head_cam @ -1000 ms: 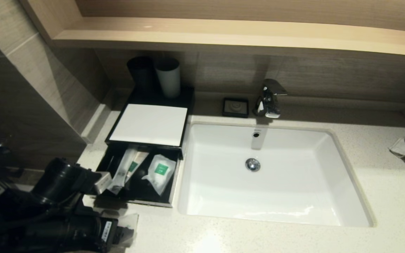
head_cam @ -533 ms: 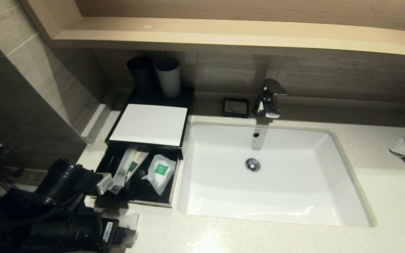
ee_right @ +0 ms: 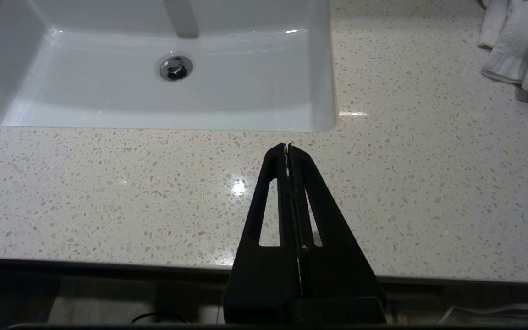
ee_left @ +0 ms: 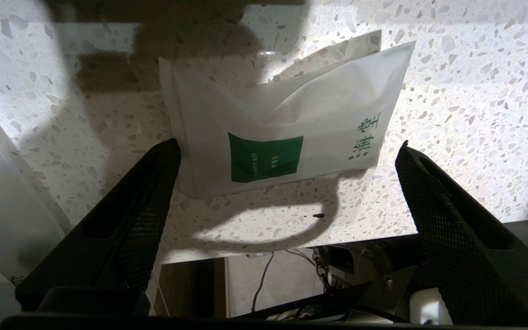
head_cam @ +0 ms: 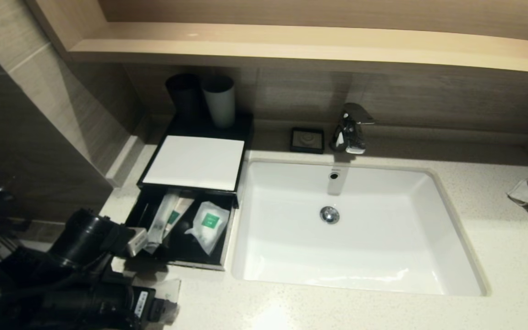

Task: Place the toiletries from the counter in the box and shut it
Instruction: Pick up the bathroom toiletry

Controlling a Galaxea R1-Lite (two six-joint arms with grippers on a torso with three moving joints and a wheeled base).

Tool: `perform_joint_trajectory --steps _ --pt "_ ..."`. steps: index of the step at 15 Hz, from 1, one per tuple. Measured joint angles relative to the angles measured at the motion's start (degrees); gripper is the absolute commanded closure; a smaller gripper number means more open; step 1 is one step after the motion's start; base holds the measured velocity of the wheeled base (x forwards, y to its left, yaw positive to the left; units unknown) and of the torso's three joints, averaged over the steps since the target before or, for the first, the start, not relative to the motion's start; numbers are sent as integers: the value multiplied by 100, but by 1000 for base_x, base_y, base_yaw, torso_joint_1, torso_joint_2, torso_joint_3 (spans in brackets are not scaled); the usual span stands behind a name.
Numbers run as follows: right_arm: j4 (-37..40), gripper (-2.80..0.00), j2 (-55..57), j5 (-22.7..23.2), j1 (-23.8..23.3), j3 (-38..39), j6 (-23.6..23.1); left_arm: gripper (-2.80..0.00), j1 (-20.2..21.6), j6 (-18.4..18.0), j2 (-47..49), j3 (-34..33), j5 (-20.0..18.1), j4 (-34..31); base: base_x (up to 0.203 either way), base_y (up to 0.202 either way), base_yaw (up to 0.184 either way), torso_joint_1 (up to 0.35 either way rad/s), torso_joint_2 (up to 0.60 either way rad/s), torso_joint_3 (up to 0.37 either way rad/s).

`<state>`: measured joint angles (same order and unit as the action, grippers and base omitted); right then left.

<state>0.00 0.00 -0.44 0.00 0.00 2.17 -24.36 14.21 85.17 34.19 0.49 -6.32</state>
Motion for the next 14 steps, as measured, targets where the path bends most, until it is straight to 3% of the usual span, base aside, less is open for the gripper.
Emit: perform_joint_trajectory --steps 11,12,14 --pt "0 0 0 0 -2 0 2 -280 0 -60 49 -71 61 227 0 0 0 0 0 0" --pt "0 0 0 2 -2 0 3 0 0 -59 53 -92 61 285 0 0 0 0 0 0" --pt "0 0 0 -2 0 0 2 0 0 -63 67 -115 63 301 0 0 0 0 0 0"
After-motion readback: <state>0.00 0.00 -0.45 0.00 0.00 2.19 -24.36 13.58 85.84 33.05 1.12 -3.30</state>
